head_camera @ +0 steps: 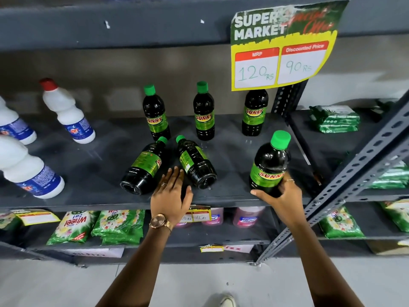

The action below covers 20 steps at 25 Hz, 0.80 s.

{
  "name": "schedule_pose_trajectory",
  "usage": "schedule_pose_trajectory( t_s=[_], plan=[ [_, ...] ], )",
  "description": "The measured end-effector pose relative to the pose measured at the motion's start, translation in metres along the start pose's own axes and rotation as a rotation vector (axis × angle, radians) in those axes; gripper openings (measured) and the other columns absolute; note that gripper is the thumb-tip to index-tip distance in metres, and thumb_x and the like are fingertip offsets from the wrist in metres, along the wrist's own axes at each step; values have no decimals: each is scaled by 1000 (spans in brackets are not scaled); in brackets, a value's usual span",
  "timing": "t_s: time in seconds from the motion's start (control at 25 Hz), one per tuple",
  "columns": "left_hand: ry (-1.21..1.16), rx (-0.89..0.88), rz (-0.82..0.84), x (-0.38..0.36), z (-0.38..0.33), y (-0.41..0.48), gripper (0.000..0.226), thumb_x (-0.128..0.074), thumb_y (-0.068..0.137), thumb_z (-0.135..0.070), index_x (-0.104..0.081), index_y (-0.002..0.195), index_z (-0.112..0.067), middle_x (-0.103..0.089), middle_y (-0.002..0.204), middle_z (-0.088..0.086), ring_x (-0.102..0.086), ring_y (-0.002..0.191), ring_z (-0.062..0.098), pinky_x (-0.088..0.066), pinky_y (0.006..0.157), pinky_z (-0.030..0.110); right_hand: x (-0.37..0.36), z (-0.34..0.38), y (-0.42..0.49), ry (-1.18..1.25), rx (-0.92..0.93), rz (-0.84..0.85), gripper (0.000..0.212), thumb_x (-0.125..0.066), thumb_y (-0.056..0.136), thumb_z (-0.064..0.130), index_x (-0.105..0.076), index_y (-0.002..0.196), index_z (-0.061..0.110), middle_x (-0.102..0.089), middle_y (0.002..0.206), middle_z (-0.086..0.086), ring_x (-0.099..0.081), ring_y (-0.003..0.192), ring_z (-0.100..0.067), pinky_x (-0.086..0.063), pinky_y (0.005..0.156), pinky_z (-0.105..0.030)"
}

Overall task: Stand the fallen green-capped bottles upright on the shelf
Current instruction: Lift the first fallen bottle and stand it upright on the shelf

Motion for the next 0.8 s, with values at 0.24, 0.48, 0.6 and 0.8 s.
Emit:
schedule_pose_trajectory(
  t_s=[0.24,0.48,0.6,0.8],
  plan=[
    [8,-30,1,0,-1,0,63,-28,87,-44,-50,132,-6,-50,142,11,-41,136,23,-30,112,37,6,-2,-11,-100,51,39,68,-84,47,62,-50,106,53,-67,104,17,-63,99,5,-48,83,-11],
    [-17,-50,61,-1,1,-2,70,-19,88,-49,-37,140,-7,-36,151,10,-26,143,21,-15,117,32,4,-4,-8,-190,77,57,95,-82,50,59,-48,127,17,-68,112,-5,-64,105,-21,-51,91,-33],
    [-86,-51,111,1,2,-3,61,-29,94,-45,-35,142,-9,-32,154,9,-21,145,20,-14,119,33,3,0,-8,-180,40,50,94,-87,51,47,-47,130,14,-67,115,-6,-63,109,-21,-50,94,-32],
    [-388,-201,131,35,19,-23,56,-43,92,-46,-36,141,-21,-33,153,1,-24,143,14,-28,115,34,-9,14,-64,142,-33,-376,82,-88,59,39,-50,125,10,-58,122,-3,-58,112,-17,-47,99,-28]
  ],
)
Point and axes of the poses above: each hand's wrist, its own y-axis towards the middle knuckle, its own x-axis out of the back of the hand, z = x × y, the point moved 5 cm from there along y, towards the middle knuckle
